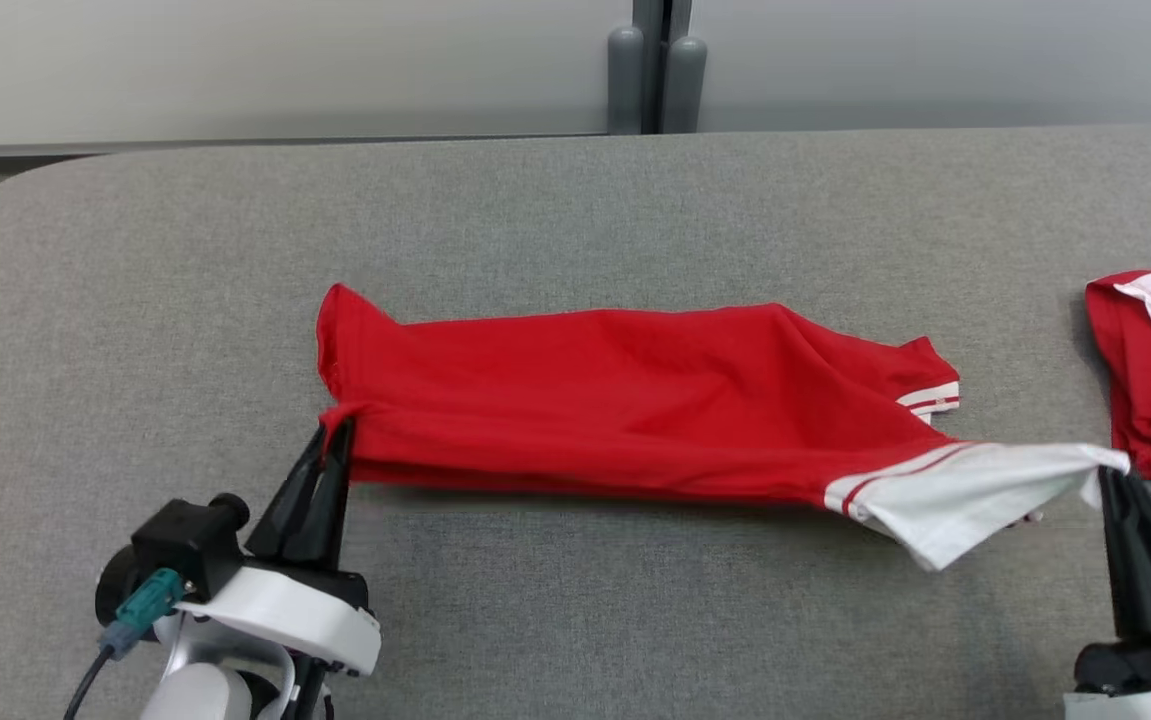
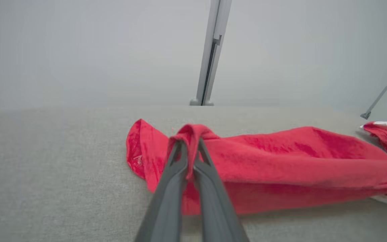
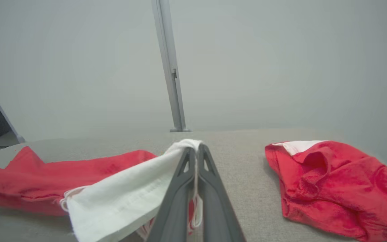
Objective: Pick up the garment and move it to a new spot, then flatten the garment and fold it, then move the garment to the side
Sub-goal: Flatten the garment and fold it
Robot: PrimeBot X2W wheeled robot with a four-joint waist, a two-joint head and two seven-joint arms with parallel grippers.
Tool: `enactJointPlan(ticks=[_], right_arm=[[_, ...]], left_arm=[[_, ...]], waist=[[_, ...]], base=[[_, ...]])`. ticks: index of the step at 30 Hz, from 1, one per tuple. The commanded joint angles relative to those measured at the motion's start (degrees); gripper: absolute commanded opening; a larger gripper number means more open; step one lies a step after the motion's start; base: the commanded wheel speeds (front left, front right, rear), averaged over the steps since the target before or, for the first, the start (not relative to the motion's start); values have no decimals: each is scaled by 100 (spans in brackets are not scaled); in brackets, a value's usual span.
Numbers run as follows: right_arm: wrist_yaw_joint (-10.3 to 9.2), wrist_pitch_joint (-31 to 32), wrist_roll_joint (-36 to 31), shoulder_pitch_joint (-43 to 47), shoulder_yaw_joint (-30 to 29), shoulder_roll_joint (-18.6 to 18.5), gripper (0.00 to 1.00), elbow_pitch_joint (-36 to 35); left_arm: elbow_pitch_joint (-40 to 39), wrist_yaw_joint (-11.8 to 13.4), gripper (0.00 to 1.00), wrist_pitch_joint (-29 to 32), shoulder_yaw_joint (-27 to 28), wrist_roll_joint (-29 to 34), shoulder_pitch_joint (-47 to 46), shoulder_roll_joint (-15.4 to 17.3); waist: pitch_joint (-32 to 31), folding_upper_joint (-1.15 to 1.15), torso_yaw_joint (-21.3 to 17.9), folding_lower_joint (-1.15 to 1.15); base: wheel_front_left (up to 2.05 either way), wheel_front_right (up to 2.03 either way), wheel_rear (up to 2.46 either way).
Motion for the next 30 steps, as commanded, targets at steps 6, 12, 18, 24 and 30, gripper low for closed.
enactJointPlan(ticks=[6, 12, 18, 24, 30], right_arm=[[-10, 102, -392, -405, -333, -173, 0, -1127], [-10, 243, -644, -1255, -705, -364, 0, -1995], [-10, 537, -542, -2109, -795, -594, 0, -2172], [-10, 586, -373, -2595, -751, -606, 0, -1921], [-10, 499, -189, -3627, -556, -765, 0, -1407]], left_arm=[[-1084, 145, 0, 263, 181, 73, -278, 254], [-1962, 191, 0, 489, 352, 37, -930, 397], [-2341, 182, 0, 619, 428, 21, -1702, 457], [-2147, 108, 0, 624, 416, -142, -2167, 405], [-1517, -44, 0, 473, 383, -347, -3067, 293]], waist=[[-310, 0, -62, 0], [-566, 0, -82, 0], [-657, 0, -81, 0], [-472, 0, -62, 0], [95, 0, -40, 0]], base=[[0, 0, 0], [0, 0, 0], [0, 0, 0], [0, 0, 0], [0, 0, 0]])
